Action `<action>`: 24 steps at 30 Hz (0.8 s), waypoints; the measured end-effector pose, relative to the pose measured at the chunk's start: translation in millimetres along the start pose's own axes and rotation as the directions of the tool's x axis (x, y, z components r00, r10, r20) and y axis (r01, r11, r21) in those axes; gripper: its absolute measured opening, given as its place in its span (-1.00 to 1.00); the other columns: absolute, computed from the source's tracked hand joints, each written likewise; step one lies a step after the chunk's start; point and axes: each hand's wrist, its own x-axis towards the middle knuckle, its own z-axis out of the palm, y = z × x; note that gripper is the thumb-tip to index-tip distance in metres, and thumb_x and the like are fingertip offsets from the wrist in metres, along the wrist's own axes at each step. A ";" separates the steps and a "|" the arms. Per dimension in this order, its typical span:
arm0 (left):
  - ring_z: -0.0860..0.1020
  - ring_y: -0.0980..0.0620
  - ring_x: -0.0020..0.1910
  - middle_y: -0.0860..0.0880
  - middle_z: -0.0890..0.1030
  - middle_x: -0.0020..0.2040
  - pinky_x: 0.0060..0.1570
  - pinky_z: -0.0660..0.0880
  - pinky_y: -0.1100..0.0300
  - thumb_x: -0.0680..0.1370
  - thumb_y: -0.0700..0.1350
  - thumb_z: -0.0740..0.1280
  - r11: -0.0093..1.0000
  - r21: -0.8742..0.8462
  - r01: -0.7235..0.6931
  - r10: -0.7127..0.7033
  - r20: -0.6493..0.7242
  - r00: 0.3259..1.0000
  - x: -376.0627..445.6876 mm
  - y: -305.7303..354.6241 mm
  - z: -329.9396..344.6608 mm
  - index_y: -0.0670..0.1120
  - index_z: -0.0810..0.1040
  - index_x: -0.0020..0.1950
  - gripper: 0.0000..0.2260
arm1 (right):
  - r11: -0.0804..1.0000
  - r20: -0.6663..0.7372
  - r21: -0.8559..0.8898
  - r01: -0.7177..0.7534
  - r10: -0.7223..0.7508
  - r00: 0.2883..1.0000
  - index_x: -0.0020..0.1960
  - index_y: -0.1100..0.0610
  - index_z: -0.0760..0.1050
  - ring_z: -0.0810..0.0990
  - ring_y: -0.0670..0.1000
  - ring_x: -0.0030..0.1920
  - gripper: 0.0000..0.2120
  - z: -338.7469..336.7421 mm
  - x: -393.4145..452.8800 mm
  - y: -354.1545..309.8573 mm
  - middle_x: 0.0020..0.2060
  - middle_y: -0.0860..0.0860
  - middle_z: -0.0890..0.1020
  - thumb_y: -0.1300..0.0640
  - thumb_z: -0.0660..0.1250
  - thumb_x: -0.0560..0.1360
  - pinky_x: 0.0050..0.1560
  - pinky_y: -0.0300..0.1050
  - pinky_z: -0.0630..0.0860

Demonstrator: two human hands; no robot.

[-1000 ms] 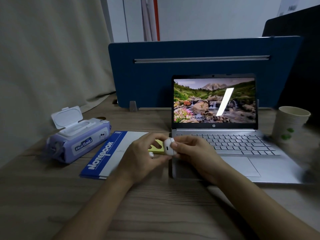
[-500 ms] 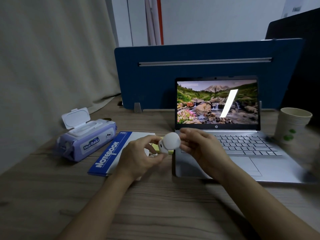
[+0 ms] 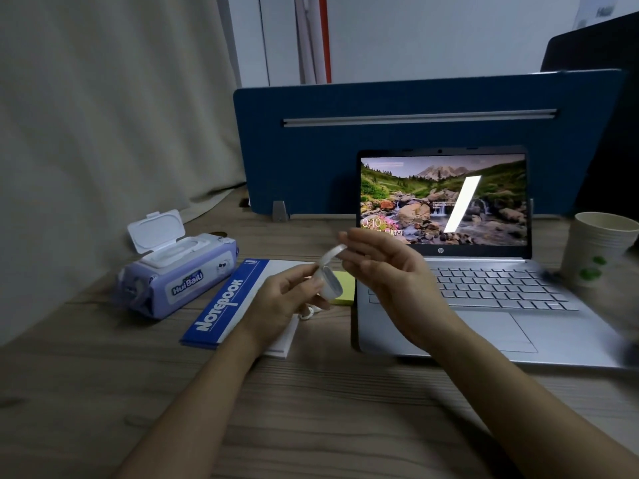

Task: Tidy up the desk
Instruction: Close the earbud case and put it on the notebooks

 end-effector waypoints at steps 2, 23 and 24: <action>0.64 -0.04 -0.09 -0.09 0.67 0.00 -0.24 0.47 0.24 0.58 0.02 0.24 0.998 -0.066 0.020 -0.019 0.025 1.000 1.0 -0.3 -1.1 -0.05 0.59 0.21 -0.72 | 0.988 -0.019 -0.144 0.052 -0.055 0.998 0.28 0.19 0.50 0.62 0.03 0.22 -0.63 6.7 7.4 -0.3 0.22 0.08 0.64 0.46 0.16 0.56 0.18 -0.14 0.57; 0.69 0.00 -0.15 -0.10 0.72 -0.08 -0.30 0.55 0.24 0.64 -0.04 0.23 0.964 -0.218 0.155 -0.228 -0.367 0.902 13.5 -12.8 -24.8 -0.11 0.61 0.08 -0.78 | 0.726 -0.008 -0.688 -0.007 0.002 1.000 0.19 0.07 0.55 0.62 -0.12 0.08 -0.77 5.1 21.8 38.5 0.08 -0.10 0.65 0.25 0.31 0.55 0.18 -0.05 0.58; 0.70 -0.03 -0.14 -0.09 0.72 -0.08 -0.32 0.55 0.24 0.65 -0.04 0.23 0.963 -0.225 0.152 -0.231 -0.388 0.892 13.5 -12.1 -26.3 -0.10 0.61 0.06 -0.79 | 0.613 0.043 -0.789 0.020 0.023 0.999 0.17 0.07 0.55 0.61 -0.12 0.05 -0.77 5.2 20.6 41.1 0.06 -0.09 0.65 0.24 0.33 0.54 0.15 -0.08 0.57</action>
